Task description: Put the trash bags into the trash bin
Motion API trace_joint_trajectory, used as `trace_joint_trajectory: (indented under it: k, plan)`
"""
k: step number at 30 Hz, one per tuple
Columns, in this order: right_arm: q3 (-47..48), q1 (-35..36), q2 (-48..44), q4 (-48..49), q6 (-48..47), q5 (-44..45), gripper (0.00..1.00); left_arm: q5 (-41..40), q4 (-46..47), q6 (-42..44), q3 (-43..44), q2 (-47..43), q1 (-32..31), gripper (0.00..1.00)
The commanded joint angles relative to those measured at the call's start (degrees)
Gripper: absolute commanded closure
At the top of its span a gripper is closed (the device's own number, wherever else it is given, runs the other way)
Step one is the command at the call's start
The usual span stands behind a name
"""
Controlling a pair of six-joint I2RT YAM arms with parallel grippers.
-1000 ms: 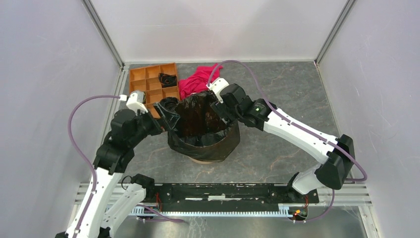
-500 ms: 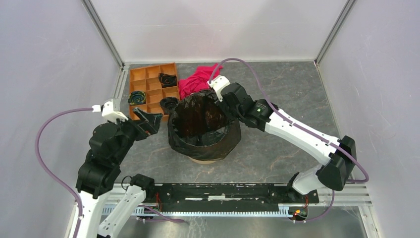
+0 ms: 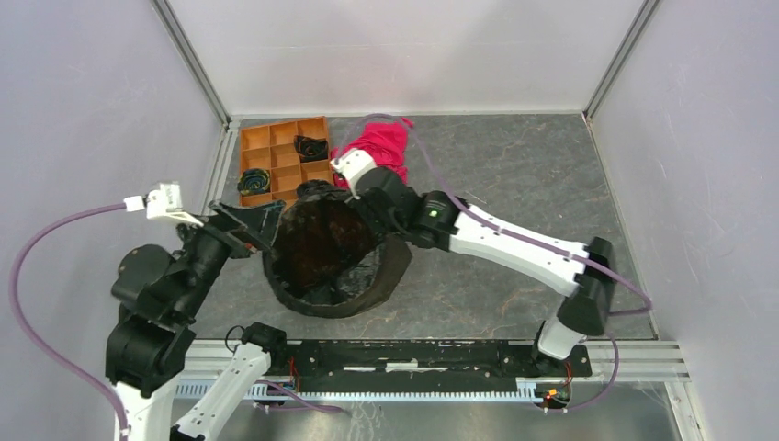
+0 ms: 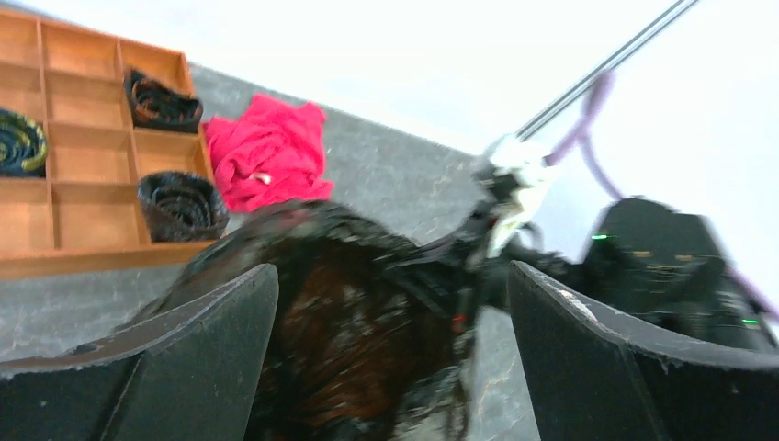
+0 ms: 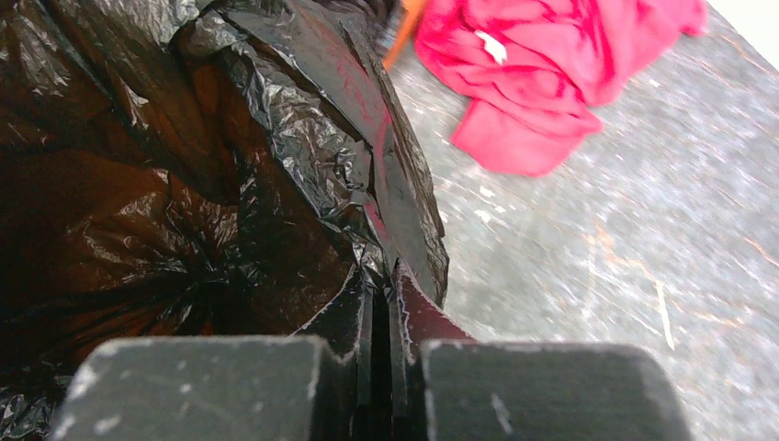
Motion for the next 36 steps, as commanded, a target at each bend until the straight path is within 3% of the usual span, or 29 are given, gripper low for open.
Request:
trace_joint_trajectory:
  k: [1, 5, 9, 13, 19, 24, 26, 30, 36]
  plan:
    - [12.2, 2.4, 8.4, 2.4, 4.5, -0.6, 1.00, 0.9, 1.5, 2.0, 5.6, -0.1, 0.1, 0.00]
    - [23.8, 4.8, 16.2, -0.6, 5.8, 1.1, 1.00, -0.4, 1.1, 2.5, 6.6, -0.7, 0.1, 0.00]
    - [26.7, 5.0, 20.0, 0.3, 5.9, -0.4, 0.99, 0.1, 0.8, 2.6, 6.7, -1.0, 0.1, 0.00]
    - [29.3, 5.1, 21.2, -0.4, 5.0, -0.9, 0.69, -0.3, 1.0, 3.0, 7.5, -0.9, 0.1, 0.00]
    - [32.2, 4.5, 18.0, -2.9, 3.4, -1.3, 0.40, -0.1, 1.9, 4.2, 9.2, 1.1, 0.0, 0.00]
    - [29.6, 3.4, 9.1, -3.3, 1.0, -2.2, 0.10, -0.3, 2.3, 5.2, 9.9, 2.4, 0.0, 0.00]
    - [27.0, 3.4, 4.4, -3.0, -0.1, -1.5, 0.02, -0.4, 2.6, 5.6, 9.9, 2.8, 0.0, 0.00]
    - [16.3, 3.4, -7.7, -1.1, -3.5, 2.8, 0.02, -0.5, 4.0, 6.1, 9.7, 3.6, 0.0, 0.00]
    - [-8.5, 3.4, -33.3, 6.6, -7.6, 8.5, 0.02, 1.5, 13.2, 4.5, 8.6, 5.8, 0.0, 0.00]
